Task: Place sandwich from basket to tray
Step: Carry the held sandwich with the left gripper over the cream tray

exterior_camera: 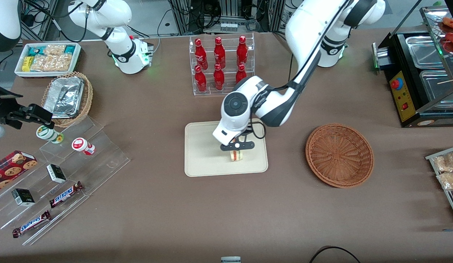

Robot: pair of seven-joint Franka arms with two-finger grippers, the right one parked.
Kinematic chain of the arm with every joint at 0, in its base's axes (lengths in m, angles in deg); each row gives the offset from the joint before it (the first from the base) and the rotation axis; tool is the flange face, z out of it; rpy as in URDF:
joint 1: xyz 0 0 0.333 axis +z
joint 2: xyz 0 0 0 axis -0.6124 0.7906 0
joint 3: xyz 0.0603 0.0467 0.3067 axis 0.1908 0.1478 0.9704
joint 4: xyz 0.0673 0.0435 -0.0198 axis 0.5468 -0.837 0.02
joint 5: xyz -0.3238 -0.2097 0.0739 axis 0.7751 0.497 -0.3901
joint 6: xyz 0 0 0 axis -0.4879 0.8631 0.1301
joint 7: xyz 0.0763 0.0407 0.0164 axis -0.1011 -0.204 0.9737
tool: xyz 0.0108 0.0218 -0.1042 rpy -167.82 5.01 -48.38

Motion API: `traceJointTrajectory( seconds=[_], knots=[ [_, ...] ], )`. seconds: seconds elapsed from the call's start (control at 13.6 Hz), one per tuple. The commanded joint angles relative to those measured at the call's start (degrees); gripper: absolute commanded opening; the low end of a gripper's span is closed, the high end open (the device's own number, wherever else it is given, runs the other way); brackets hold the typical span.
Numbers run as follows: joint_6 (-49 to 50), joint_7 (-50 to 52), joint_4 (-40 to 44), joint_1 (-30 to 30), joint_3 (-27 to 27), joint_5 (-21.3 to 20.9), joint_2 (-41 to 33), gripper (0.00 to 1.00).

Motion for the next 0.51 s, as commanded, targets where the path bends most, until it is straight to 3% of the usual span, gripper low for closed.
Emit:
traceJointTrajectory(
  seconds=[0.0, 0.44],
  knots=[
    [2.2, 3.3, 7.9, -2.1, 0.9, 0.3, 5.3, 0.00],
    [2.7, 4.4, 12.0, -4.2, 1.1, 0.0, 9.7, 0.00]
  ],
)
